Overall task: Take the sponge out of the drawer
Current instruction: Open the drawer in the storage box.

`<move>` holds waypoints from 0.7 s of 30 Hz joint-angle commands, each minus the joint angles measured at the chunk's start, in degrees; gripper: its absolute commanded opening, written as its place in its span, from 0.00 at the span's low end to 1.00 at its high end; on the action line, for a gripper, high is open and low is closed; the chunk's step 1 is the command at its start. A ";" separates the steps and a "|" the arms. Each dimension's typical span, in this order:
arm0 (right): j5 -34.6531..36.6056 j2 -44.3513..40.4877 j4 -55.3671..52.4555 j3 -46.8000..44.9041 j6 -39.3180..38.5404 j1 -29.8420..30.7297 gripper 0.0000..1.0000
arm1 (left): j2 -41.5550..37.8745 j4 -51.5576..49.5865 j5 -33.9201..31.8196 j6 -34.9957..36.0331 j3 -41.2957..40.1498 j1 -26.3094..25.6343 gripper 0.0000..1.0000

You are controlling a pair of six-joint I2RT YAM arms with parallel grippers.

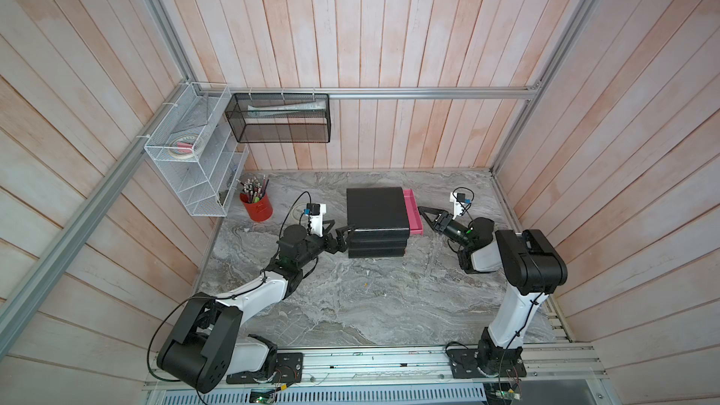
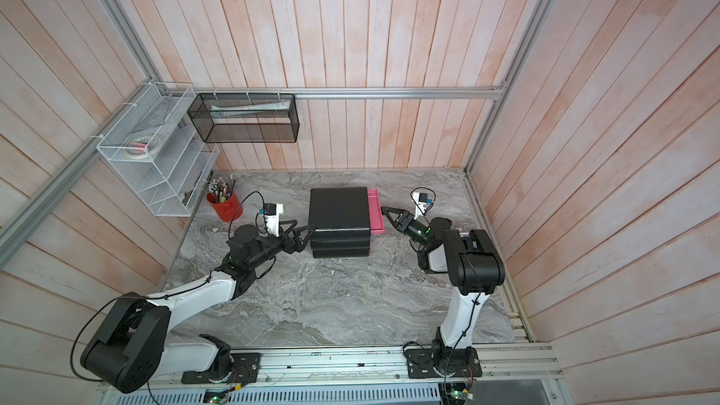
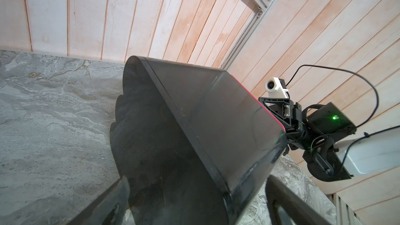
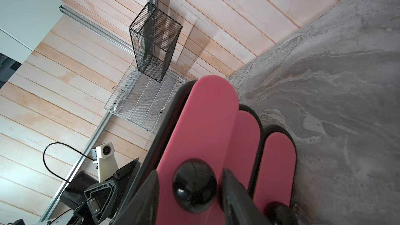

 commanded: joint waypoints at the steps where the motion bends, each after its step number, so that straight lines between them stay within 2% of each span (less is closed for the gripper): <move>1: 0.38 1.79 1.04 1.26 0.00 0.67 0.46 | 0.48 0.62 0.86 0.15 0.86 -0.23 1.00; 8: 0.92 2.88 3.83 1.08 0.96 0.73 0.33 | 0.61 0.46 0.75 0.30 0.79 -0.24 1.00; 13: 2.12 1.07 2.91 -0.70 -0.06 -0.56 0.31 | 0.84 0.43 0.47 0.45 0.78 -0.20 1.00; 21: 2.30 -2.85 2.74 -5.65 -0.78 -5.85 0.30 | 2.10 1.64 0.80 0.08 0.79 -0.24 1.00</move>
